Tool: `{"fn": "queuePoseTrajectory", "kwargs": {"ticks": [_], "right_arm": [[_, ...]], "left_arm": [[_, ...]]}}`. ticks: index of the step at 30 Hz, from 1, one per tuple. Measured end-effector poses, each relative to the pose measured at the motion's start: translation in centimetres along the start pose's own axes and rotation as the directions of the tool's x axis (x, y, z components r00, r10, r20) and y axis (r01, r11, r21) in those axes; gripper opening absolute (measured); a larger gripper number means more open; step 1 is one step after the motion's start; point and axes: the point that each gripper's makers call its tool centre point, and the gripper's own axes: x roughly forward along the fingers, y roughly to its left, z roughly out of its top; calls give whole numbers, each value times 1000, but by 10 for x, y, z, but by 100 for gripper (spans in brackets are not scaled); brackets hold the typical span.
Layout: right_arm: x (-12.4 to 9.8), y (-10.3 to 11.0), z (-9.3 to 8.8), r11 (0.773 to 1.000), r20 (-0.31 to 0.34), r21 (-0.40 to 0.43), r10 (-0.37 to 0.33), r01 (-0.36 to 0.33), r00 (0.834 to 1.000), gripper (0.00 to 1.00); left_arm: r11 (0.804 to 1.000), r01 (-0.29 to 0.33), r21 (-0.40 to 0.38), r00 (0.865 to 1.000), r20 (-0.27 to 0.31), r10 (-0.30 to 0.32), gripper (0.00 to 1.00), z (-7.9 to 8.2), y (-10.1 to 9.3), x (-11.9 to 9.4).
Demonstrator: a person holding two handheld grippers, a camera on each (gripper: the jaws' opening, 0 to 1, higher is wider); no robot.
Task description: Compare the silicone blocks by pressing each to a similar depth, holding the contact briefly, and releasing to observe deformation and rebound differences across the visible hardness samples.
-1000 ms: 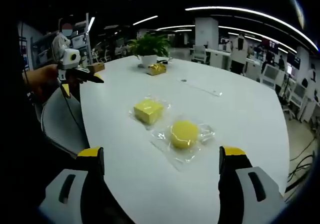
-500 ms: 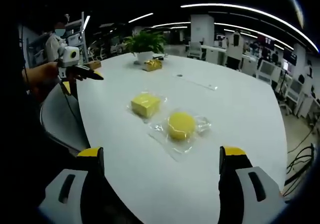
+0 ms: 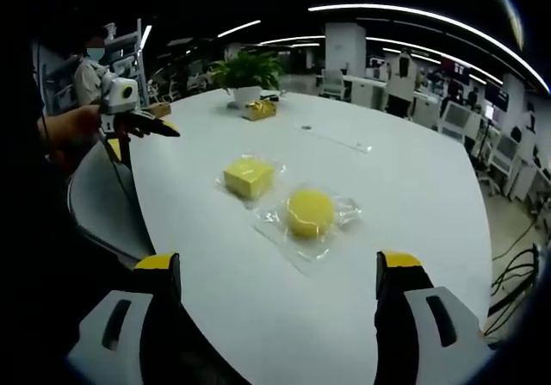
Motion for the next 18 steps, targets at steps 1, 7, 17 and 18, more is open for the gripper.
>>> {"fn": "queuePoseTrajectory", "kwargs": {"ticks": [1, 7, 17, 18], "right_arm": [[0, 0, 0, 1000, 0, 1, -1, 1, 1000, 88], [0, 2, -2, 1000, -5, 4, -3, 3, 1000, 87], [2, 3, -5, 1000, -8, 12, 0, 0, 1000, 87], [1, 2, -5, 1000, -9, 13, -2, 2, 1000, 87]], "left_arm": [[1000, 0, 1, 1000, -2, 0, 99, -1, 0, 0], [1000, -4, -7, 1000, -4, 4, 99, -5, 0, -1], [1000, -9, -16, 1000, -3, 9, 99, -7, 4, -4], [1000, -14, -16, 1000, -2, 14, 99, -8, 5, -4]]}}
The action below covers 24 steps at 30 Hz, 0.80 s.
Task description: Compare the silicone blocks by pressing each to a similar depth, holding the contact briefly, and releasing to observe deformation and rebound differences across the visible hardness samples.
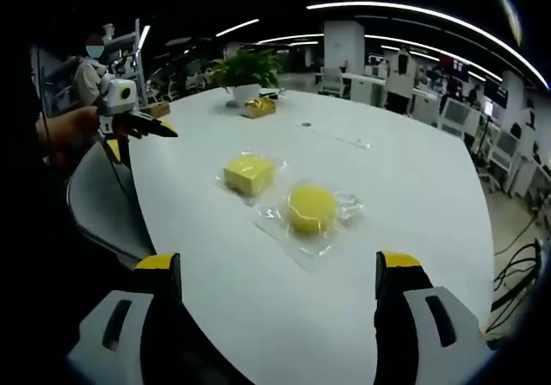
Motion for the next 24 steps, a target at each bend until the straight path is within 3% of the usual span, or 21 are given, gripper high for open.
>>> {"fn": "queuePoseTrajectory", "kwargs": {"ticks": [12, 18, 24], "right_arm": [[1, -16, -15, 999, -52, 41, -32, 34, 998, 86], [1, -16, -16, 999, -61, 15, -34, 35, 998, 96], [0, -20, -24, 998, -82, 37, -41, 44, 996, 96]], "left_arm": [[999, -29, -26, 1000, -10, 29, 99, -8, 9, -1], [999, -40, -37, 999, -9, 39, 99, -8, 12, 1], [998, -50, -49, 998, -31, 49, 99, -14, 17, 5]]}}
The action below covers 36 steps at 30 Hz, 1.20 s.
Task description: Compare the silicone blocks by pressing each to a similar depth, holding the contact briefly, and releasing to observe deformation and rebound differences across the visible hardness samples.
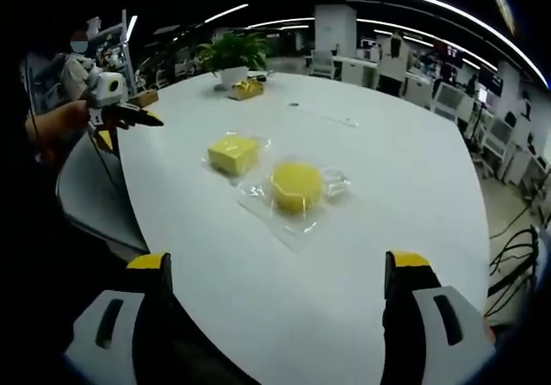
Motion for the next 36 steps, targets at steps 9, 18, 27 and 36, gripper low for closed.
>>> {"fn": "queuePoseTrajectory", "kwargs": {"ticks": [9, 18, 27, 36], "right_arm": [[0, 4, 3, 1000, 35, 27, 11, -11, 999, 93], [-7, 6, -1, 1000, 30, 27, 2, -2, 1000, 91], [-17, 6, -12, 999, 23, 49, -23, 22, 999, 88], [-31, 9, -20, 997, 19, 60, -43, 42, 999, 85]], "left_arm": [[1000, 4, -19, 1000, -15, -4, 99, 3, 7, 11], [982, 34, -187, 999, 11, -32, 99, 22, 32, 33], [893, 1, -450, 997, 71, 35, 91, 45, 100, 69], [719, 60, -692, 988, 144, 56, 76, 53, 133, 100]]}}
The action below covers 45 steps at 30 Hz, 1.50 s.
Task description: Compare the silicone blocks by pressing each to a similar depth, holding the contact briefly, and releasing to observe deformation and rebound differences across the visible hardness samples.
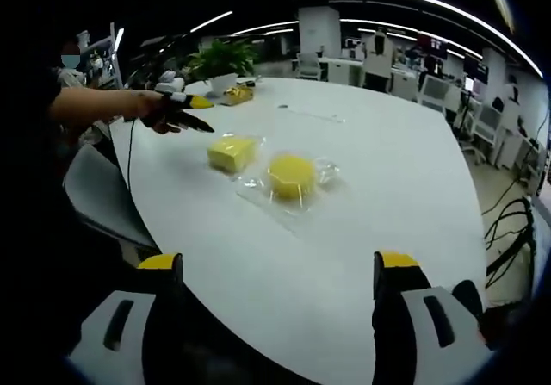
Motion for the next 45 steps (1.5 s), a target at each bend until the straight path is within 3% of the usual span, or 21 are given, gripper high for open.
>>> {"fn": "queuePoseTrajectory", "kwargs": {"ticks": [4, 12, 15, 20, 22, 24, 29, 32, 34, 38, 43, 45], "right_arm": [[-8, -4, 0, 1000, 6, 9, -24, 24, 1000, 84], [-18, -6, 0, 999, 14, 12, -52, 52, 999, 82], [-21, -5, -2, 998, 12, 19, -57, 57, 998, 81], [-21, -4, -6, 998, -1, 21, -58, 58, 998, 81], [-21, -3, -5, 998, -2, 18, -56, 56, 998, 80], [-21, -3, -5, 998, -1, 14, -57, 57, 998, 80], [-19, -4, -4, 998, -6, 8, -56, 56, 998, 80], [-17, -3, -1, 999, 1, 10, -46, 46, 999, 79], [-16, -2, 0, 999, -2, 2, -42, 42, 999, 79], [-14, -1, 0, 999, -6, -6, -35, 35, 999, 78], [-9, -1, 4, 1000, 1, -7, -24, 24, 1000, 78], [-6, 0, 6, 1000, 6, -15, -15, 15, 1000, 78]], "left_arm": [[995, -12, -97, 1000, 7, 13, 65, -1, 12, 12], [987, -38, -156, 999, -12, 37, 56, -12, 24, 31], [984, -16, -178, 1000, -25, 12, 48, -16, 24, 36], [955, -8, -296, 1000, 2, 9, 31, -18, 31, 40], [959, -13, -283, 1000, 12, 17, 24, -19, 35, 40], [969, -8, -245, 1000, -2, 7, 11, -23, 34, 39], [971, 41, -234, 999, 33, -34, 0, -18, 28, 38], [980, 57, -189, 998, 43, -49, 0, -15, 20, 36], [994, 62, -86, 998, 17, -61, 0, -16, 16, 35], [998, 64, 3, 998, 7, -64, 0, -14, 8, 31], [973, 156, 173, 987, 6, -160, 0, -6, -30, 22], [966, 143, 216, 990, -20, -142, 0, -9, -38, 20]]}}
